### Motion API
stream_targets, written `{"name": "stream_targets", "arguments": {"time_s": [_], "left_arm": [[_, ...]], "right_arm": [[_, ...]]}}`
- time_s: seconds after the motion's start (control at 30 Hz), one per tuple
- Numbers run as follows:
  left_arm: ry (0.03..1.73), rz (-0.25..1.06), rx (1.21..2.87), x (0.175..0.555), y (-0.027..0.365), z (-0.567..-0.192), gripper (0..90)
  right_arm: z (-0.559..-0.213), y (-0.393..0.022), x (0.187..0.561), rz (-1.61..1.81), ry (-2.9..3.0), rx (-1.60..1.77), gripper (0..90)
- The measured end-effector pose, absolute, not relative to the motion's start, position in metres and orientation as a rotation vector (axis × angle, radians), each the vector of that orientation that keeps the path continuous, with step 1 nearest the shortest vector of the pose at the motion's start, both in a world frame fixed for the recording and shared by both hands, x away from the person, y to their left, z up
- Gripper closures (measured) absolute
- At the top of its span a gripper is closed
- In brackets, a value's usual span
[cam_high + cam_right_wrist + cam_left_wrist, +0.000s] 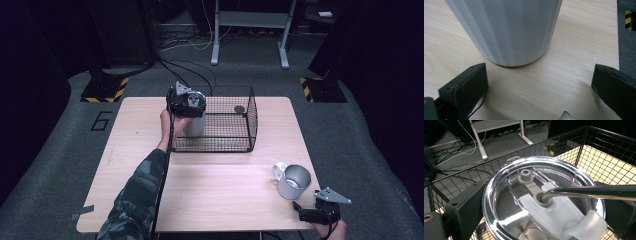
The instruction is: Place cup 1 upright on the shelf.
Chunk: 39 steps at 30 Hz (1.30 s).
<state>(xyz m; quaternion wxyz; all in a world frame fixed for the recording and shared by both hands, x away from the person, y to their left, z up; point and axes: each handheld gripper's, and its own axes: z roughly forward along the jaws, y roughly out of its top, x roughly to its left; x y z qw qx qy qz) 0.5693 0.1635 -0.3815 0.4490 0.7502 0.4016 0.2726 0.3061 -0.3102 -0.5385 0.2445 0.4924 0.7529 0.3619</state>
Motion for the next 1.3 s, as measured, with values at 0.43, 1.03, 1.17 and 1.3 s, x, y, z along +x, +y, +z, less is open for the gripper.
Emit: {"name": "stream_targets", "arguments": {"time_s": [0.43, 1.03, 1.17, 1.3], "left_arm": [[1.018, 0.683, 1.878, 0.577, 0.158, -0.391, 4.0], [1.118, 0.643, 1.83, 0.578, 0.167, -0.397, 3.8], [1.128, 0.646, 1.829, 0.578, 0.167, -0.397, 3.8], [1.129, 0.649, 1.831, 0.577, 0.166, -0.397, 3.8]], "right_arm": [[-0.538, -0.31, 0.306, 0.981, 2.062, 1.352, 0.2], [-0.538, -0.31, 0.306, 0.988, 2.053, 1.35, 0.3], [-0.538, -0.31, 0.306, 0.988, 2.053, 1.349, 0.3], [-0.538, -0.31, 0.306, 0.988, 2.053, 1.351, 0.3]]}}
